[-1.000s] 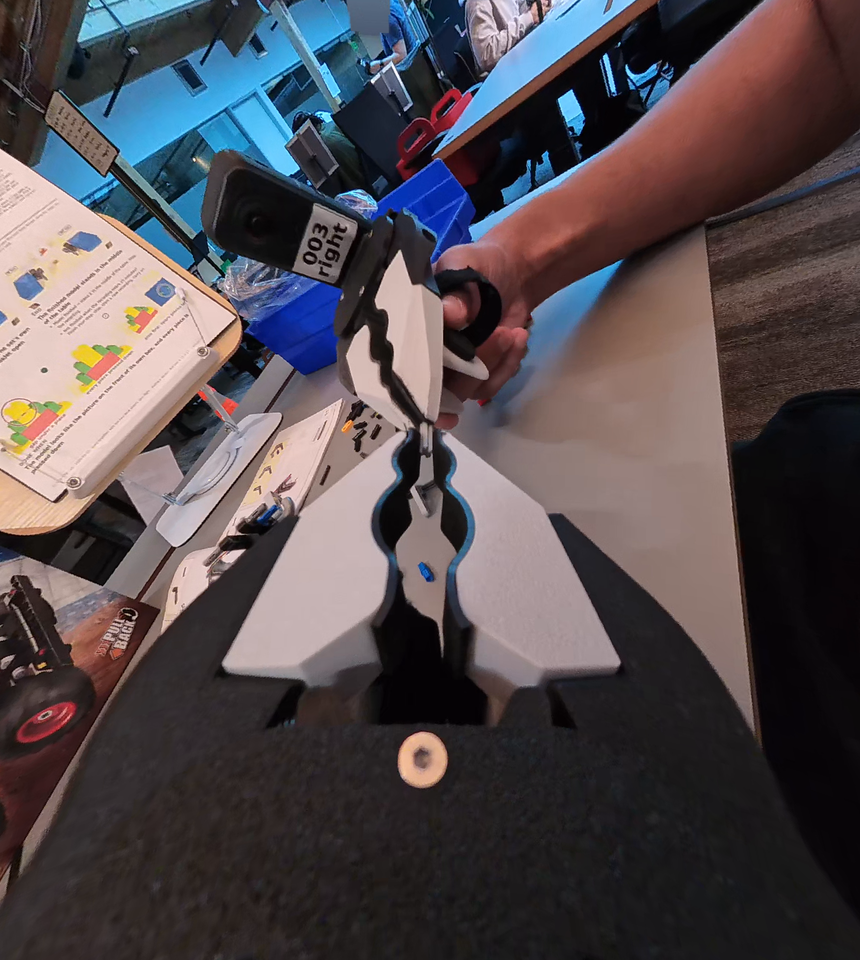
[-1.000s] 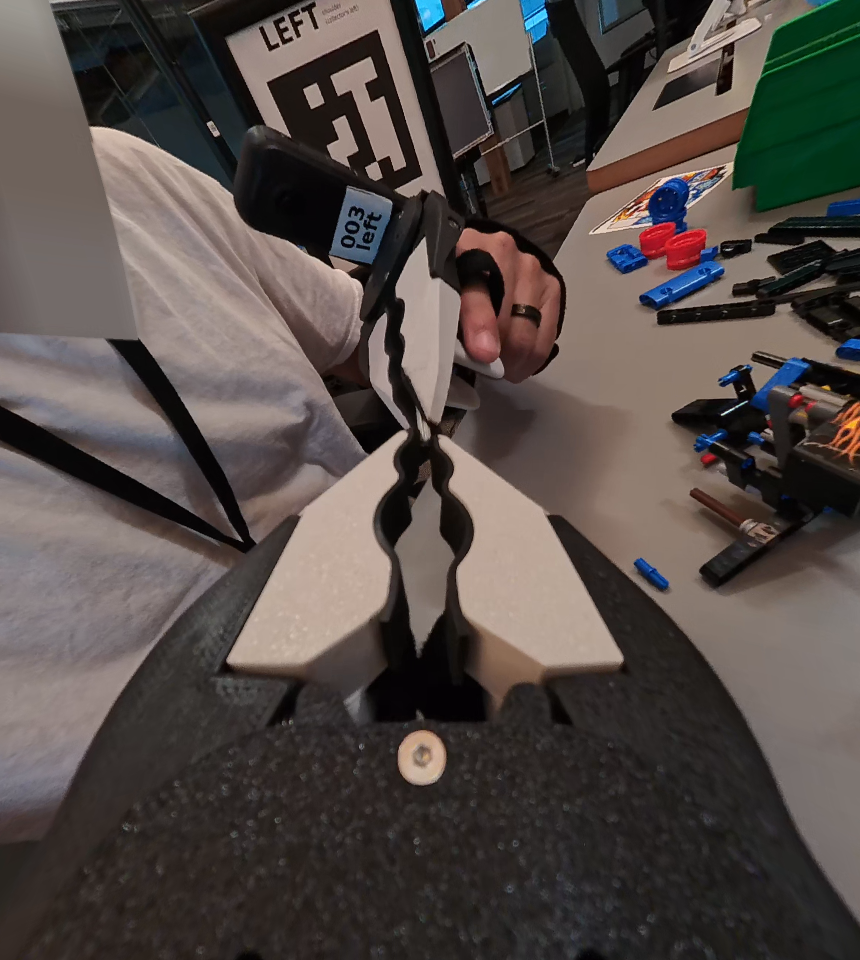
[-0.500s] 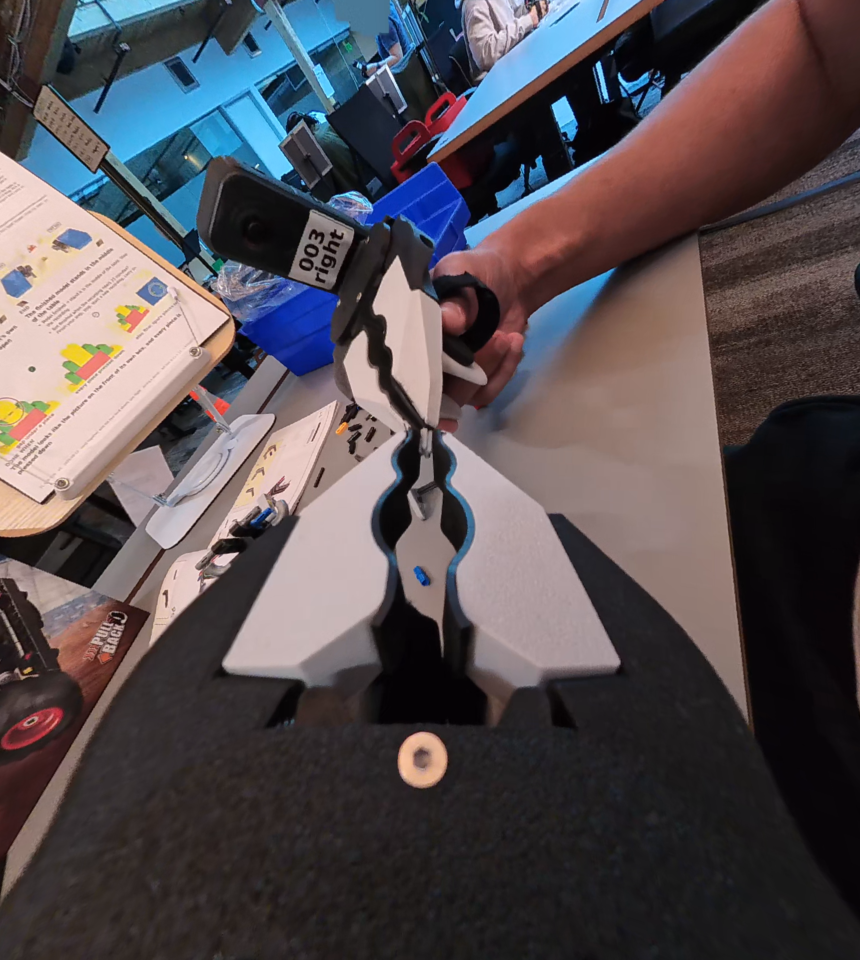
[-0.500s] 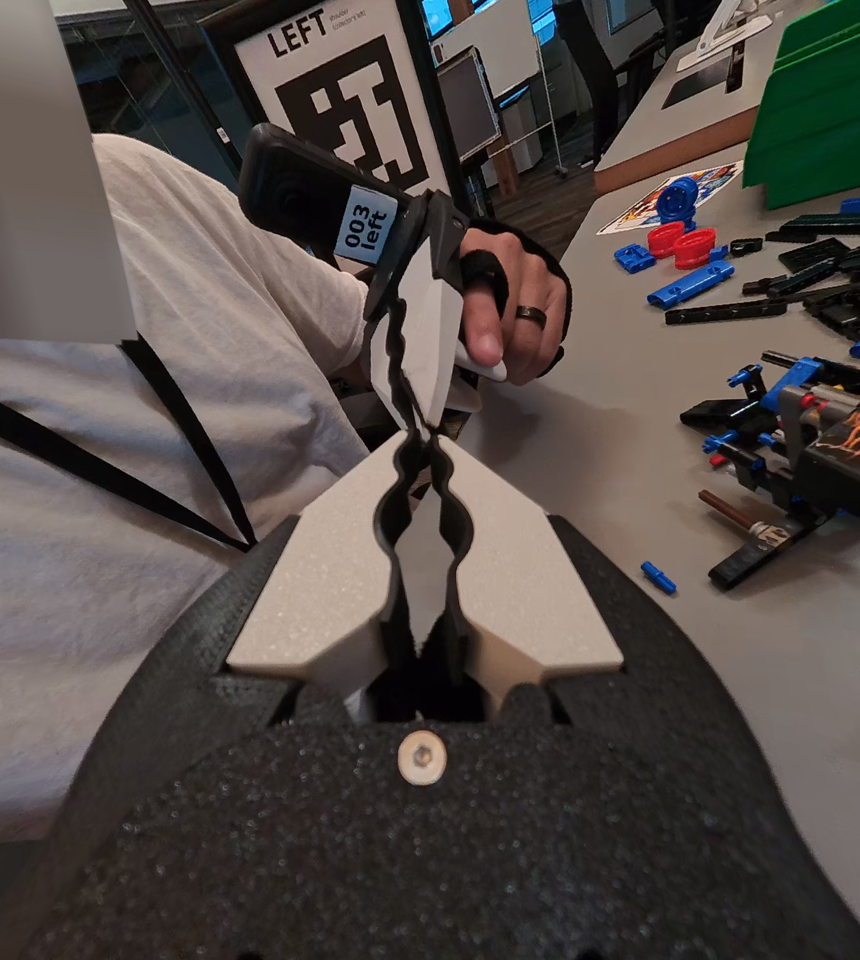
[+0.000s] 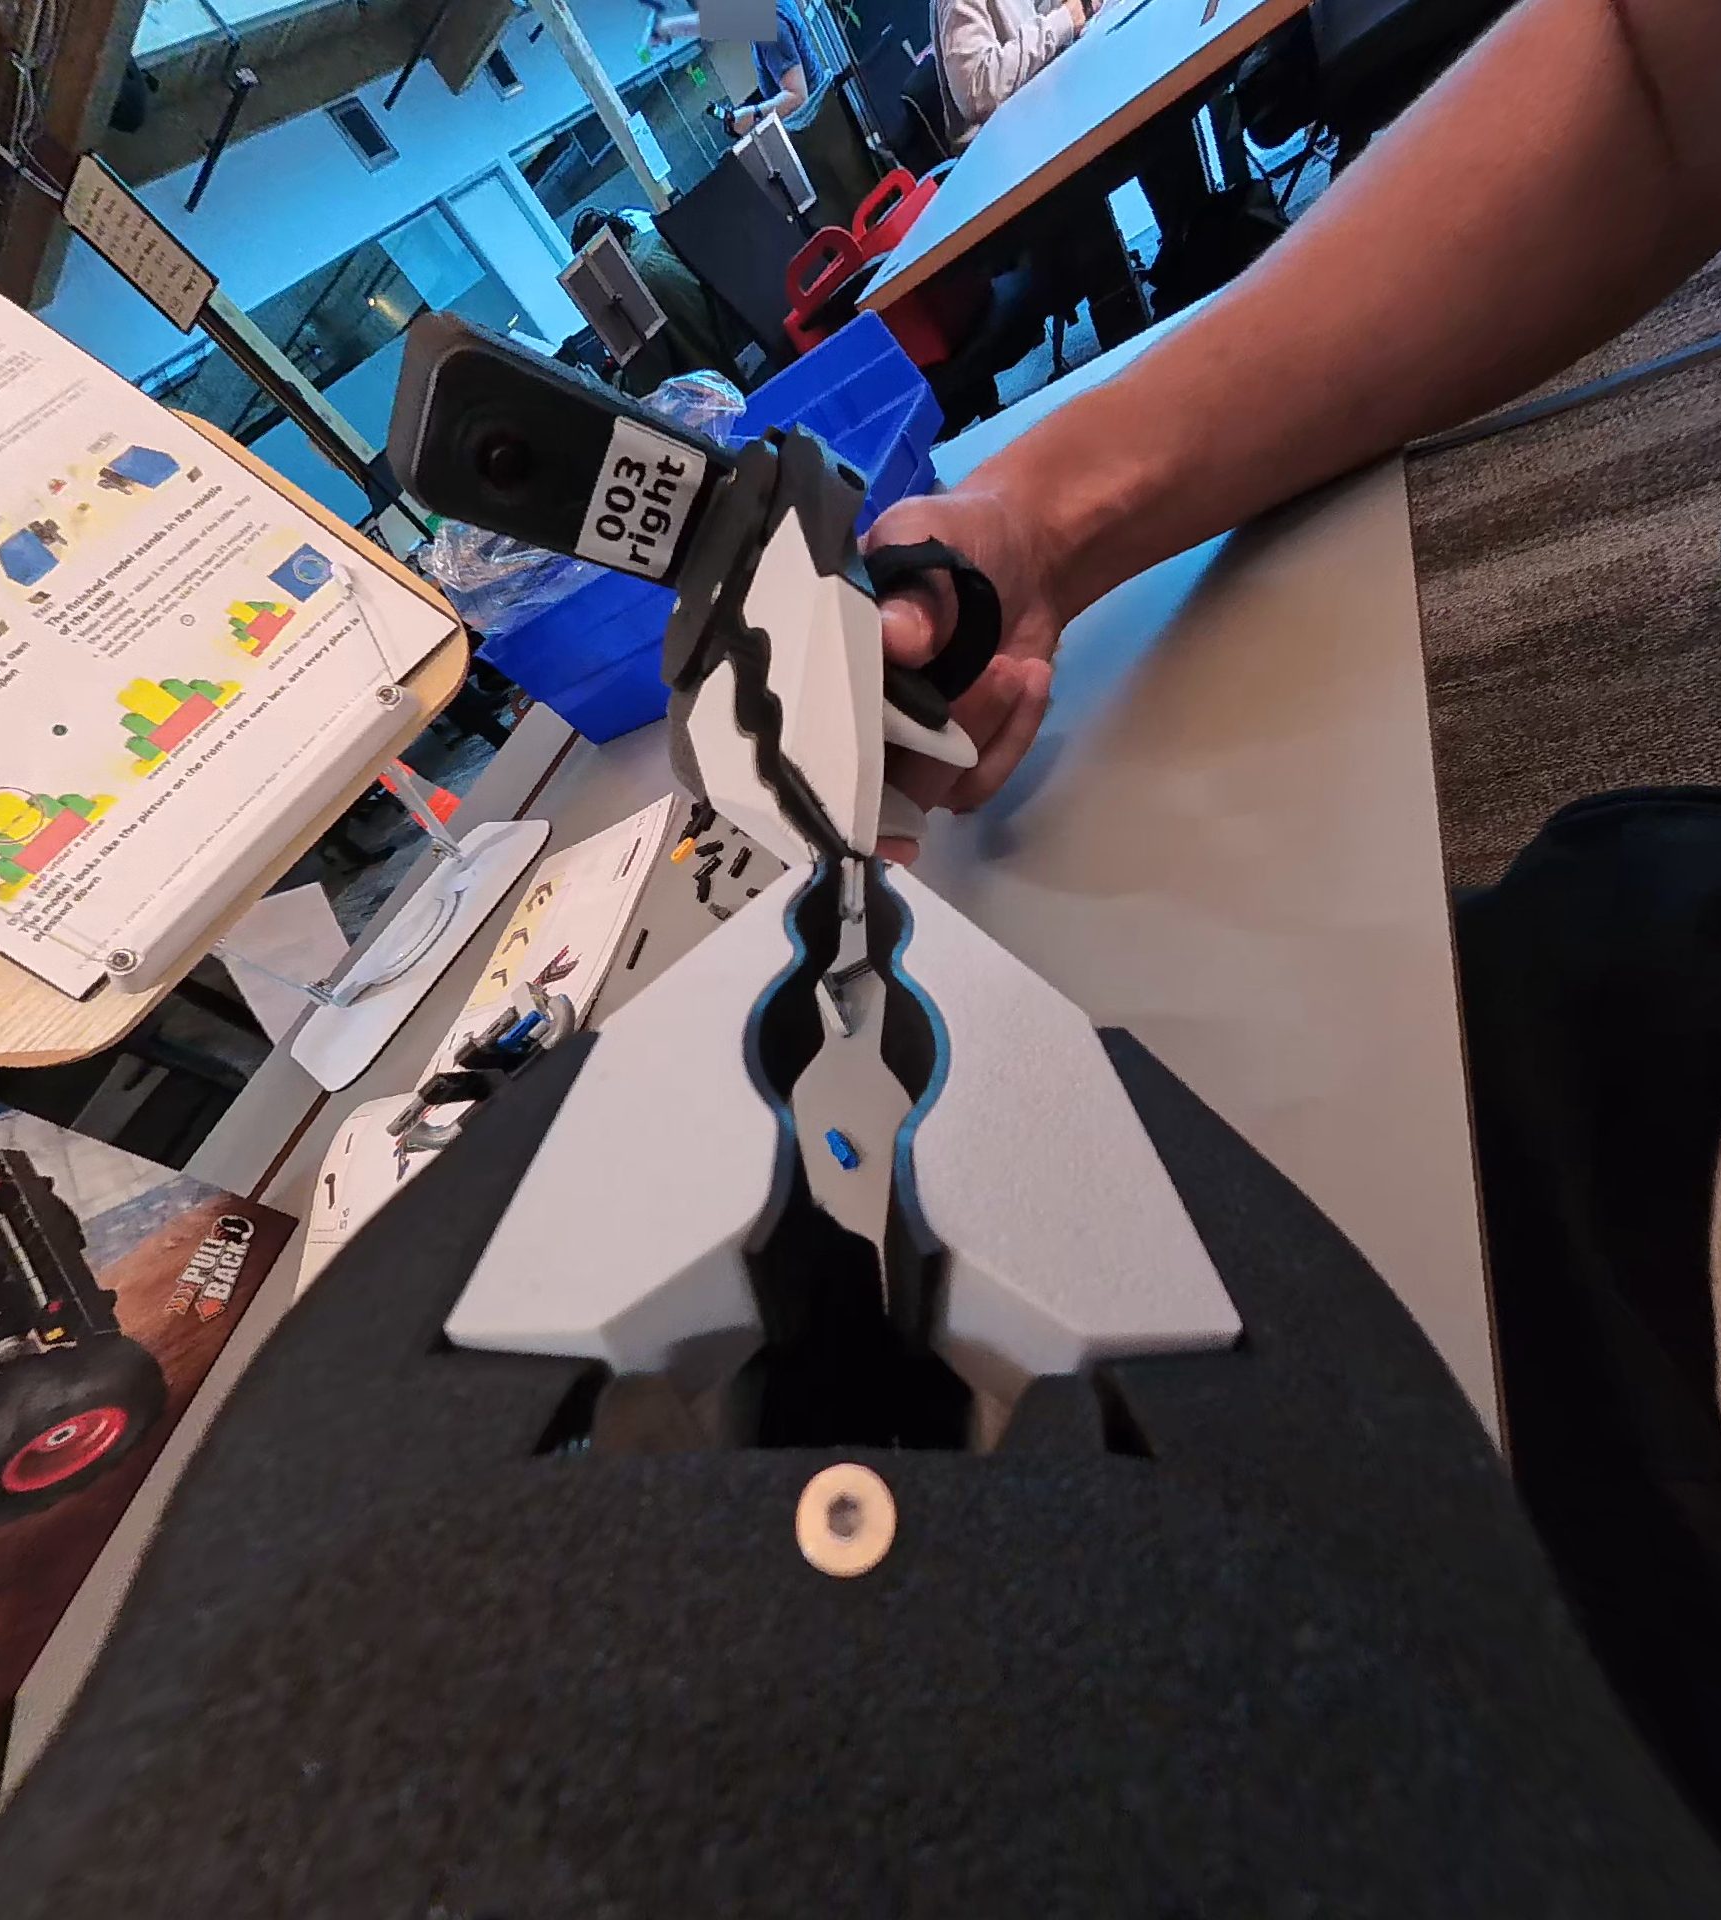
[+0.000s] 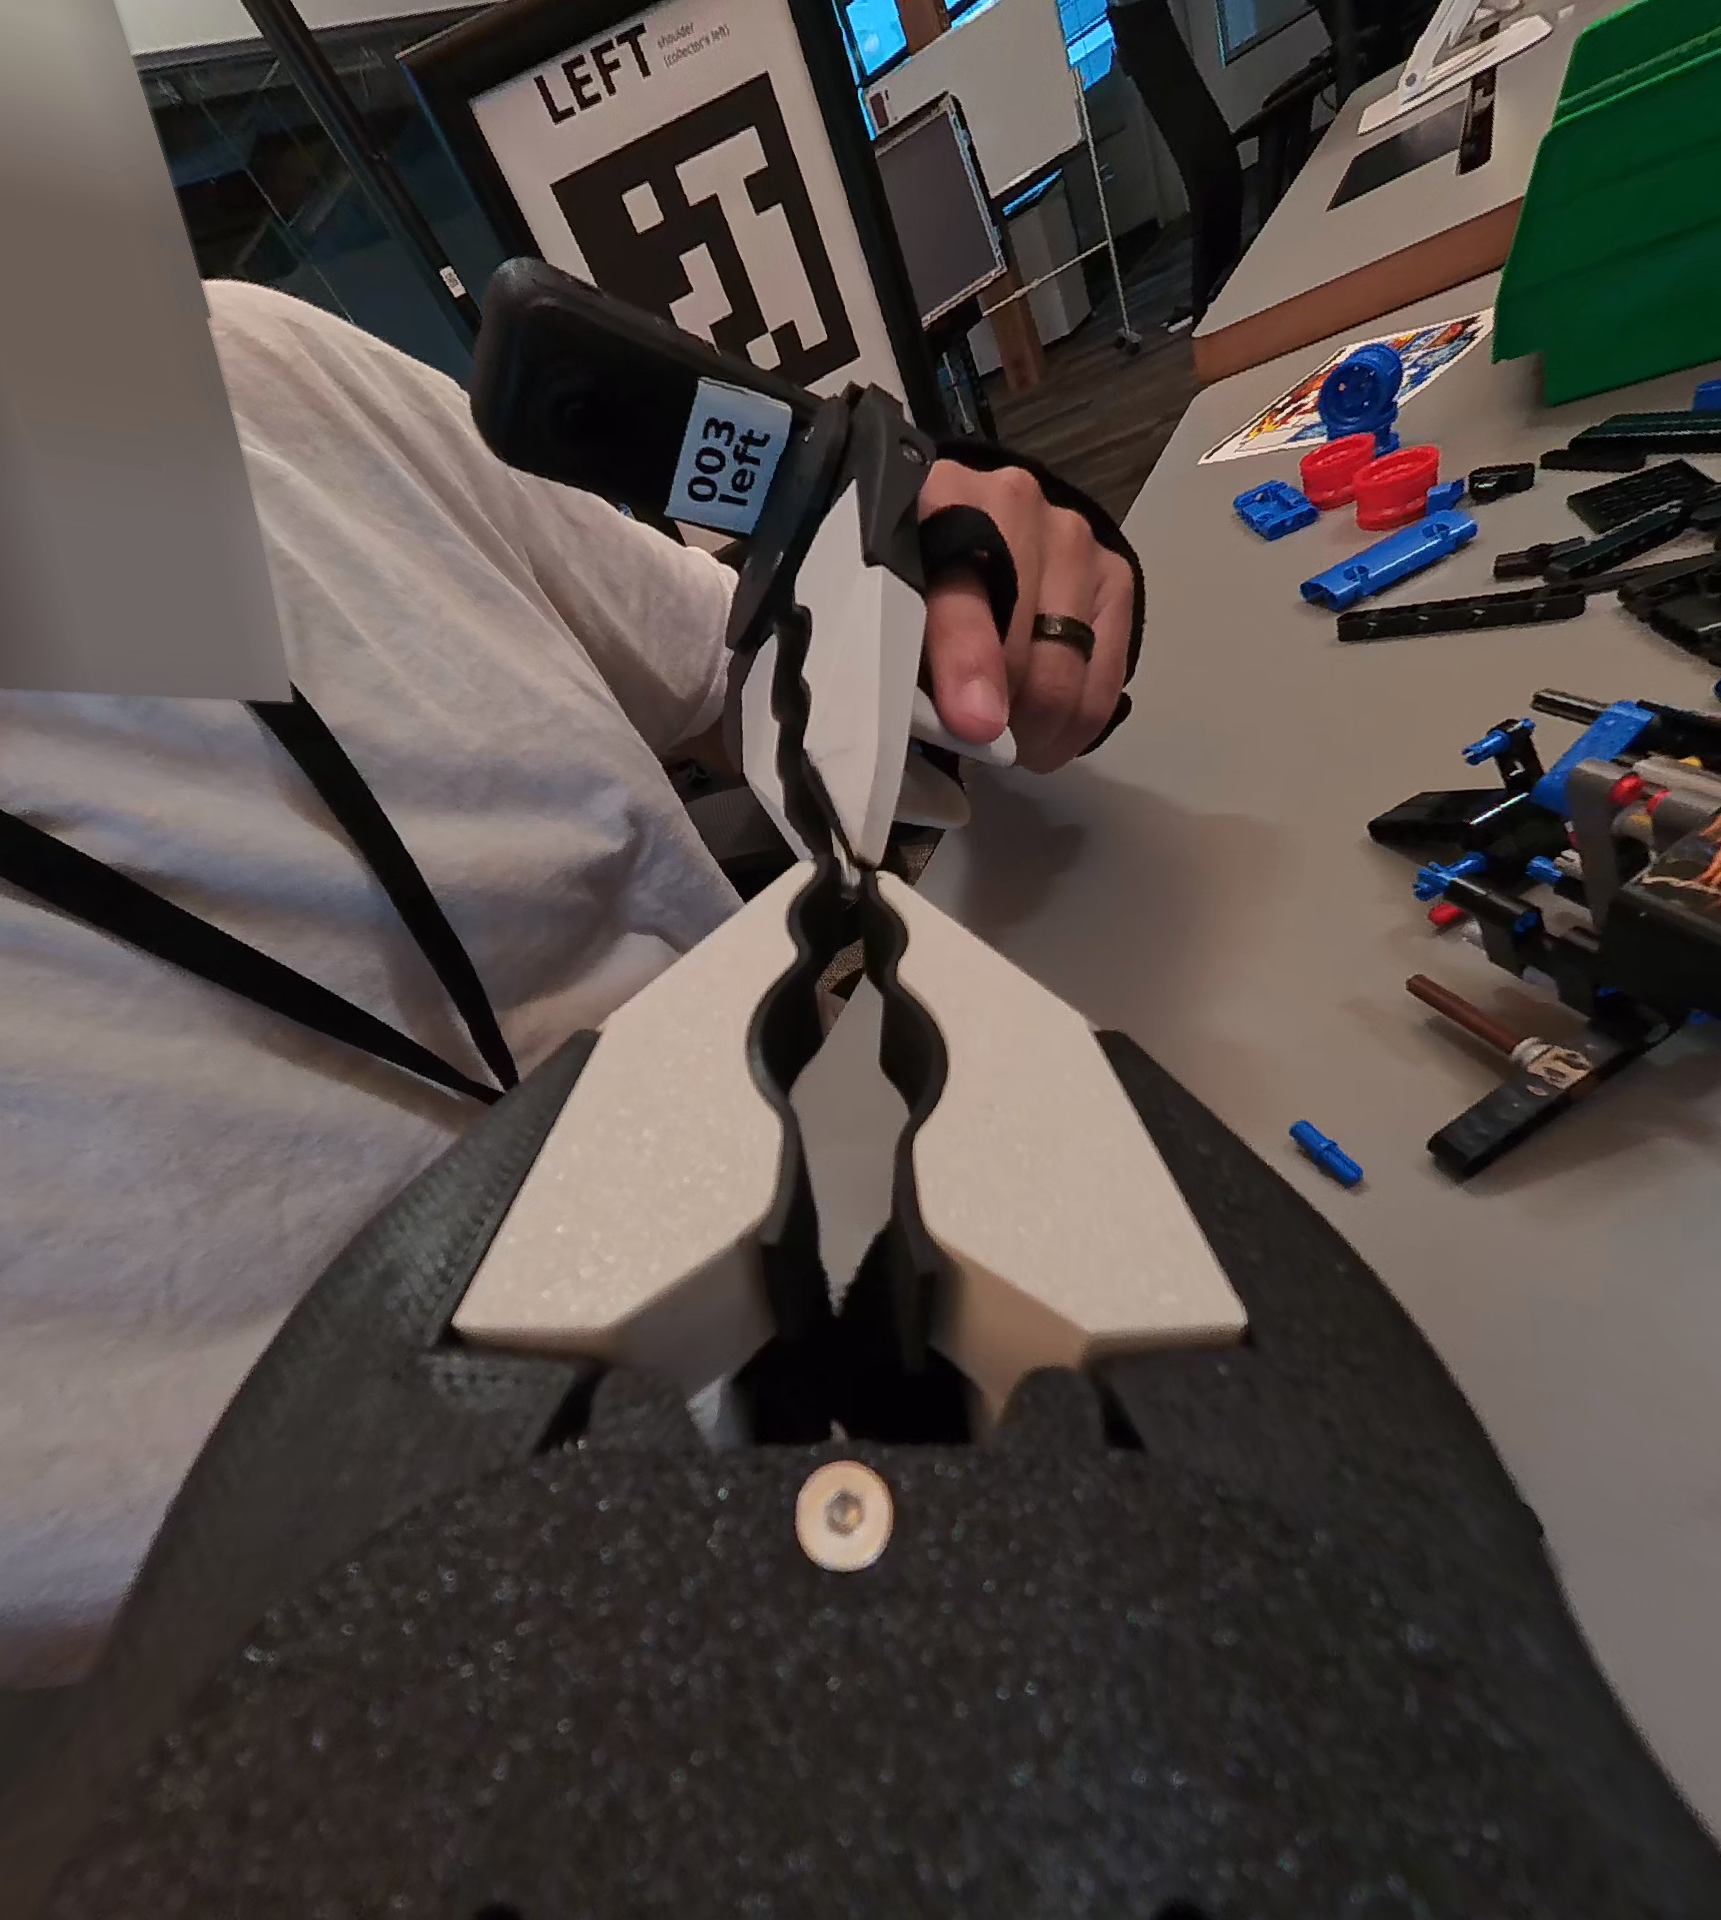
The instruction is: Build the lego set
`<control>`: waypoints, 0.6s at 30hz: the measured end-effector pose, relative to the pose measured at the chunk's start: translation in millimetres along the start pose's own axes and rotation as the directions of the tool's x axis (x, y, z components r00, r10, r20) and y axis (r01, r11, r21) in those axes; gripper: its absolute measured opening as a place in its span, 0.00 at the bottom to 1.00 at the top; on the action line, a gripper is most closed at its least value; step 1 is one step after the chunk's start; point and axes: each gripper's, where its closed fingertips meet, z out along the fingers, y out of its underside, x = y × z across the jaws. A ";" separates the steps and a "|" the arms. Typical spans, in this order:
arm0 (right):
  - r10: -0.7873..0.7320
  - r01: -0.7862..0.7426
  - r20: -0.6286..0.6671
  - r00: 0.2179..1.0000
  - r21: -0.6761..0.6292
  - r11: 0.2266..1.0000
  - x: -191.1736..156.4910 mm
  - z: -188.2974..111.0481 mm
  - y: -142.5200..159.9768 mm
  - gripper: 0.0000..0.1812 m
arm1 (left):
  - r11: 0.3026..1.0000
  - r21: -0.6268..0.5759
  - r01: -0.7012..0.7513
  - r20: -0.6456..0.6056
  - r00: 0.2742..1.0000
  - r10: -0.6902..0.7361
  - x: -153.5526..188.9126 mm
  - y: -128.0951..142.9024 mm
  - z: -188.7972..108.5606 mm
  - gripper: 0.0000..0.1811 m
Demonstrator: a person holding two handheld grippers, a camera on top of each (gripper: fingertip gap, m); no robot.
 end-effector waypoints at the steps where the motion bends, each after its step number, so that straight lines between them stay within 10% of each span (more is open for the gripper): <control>1: 0.000 0.000 -0.004 1.000 0.003 1.000 0.4 -0.4 -0.6 0.01 | 1.000 -0.003 0.001 0.008 1.000 -0.001 -1.1 0.1 0.3 0.01; 11: -0.262 0.104 -0.460 0.848 -0.340 0.935 68.9 -78.2 33.3 0.16 | 0.989 -0.125 0.084 0.047 0.996 -0.079 -6.4 35.7 13.0 0.01; 18: -0.389 0.116 -0.463 0.796 -0.514 0.850 94.6 -83.7 65.5 0.14 | 0.975 -0.175 0.140 0.057 0.990 -0.132 -6.8 54.1 16.5 0.01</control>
